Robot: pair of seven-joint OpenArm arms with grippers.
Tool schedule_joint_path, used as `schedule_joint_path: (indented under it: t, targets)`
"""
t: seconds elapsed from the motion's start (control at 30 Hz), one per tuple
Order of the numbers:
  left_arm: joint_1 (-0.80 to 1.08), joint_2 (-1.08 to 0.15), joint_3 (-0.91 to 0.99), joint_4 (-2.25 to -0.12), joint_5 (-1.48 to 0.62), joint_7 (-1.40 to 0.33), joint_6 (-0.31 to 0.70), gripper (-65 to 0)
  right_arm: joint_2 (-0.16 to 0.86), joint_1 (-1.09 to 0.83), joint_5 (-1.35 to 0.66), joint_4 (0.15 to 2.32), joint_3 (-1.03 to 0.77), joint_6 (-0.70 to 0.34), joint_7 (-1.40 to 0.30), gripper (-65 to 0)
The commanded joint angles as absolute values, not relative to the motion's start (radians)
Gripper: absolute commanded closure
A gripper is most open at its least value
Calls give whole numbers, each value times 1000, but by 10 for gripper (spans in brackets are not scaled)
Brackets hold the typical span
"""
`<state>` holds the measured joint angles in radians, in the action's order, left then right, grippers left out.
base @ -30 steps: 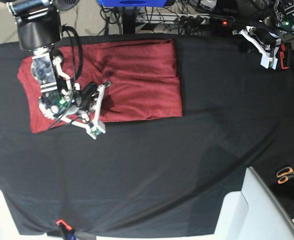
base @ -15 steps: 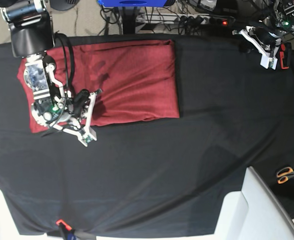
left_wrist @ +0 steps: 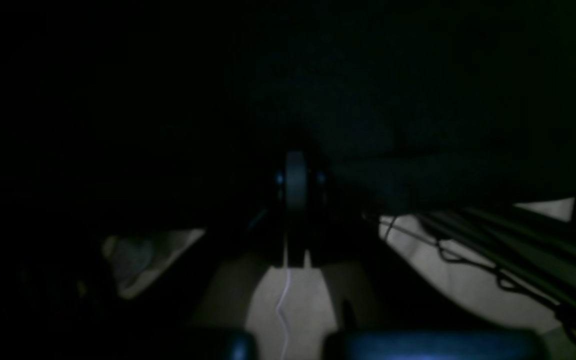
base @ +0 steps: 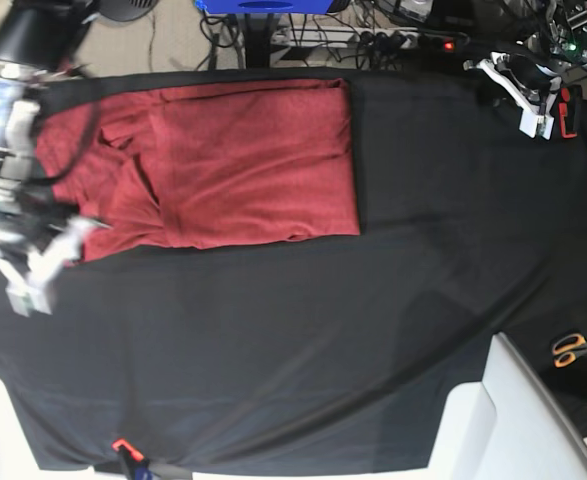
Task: Fold the T-shirt properly
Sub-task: 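Pull the right gripper away from the shirt's side edge, then grasp the shirt's side edge with the right gripper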
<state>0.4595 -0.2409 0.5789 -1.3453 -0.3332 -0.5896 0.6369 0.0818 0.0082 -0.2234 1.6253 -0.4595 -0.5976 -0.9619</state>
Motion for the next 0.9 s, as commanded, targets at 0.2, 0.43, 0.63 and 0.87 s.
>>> schedule_joint_path:
  t: [0.2,0.43,0.63,0.87]
  targets:
    - [464,-251,581,-1334,-320,-608,639,0,289,137,-536,1171,-814,-698,-1130,-650]
    - [469,-251,581,-1336,-320,-608,639,0,429,104,-691,858,-839,-698,-1107,-650]
    - [466,-249,579,-1339,-323,-608,639,0,395,71,-797,860,-685,-698,-1109,-650]
    - [470,-249,581,-1334,-323,-608,639,0,325,44,-800,862,-550,-698,-1104,-650]
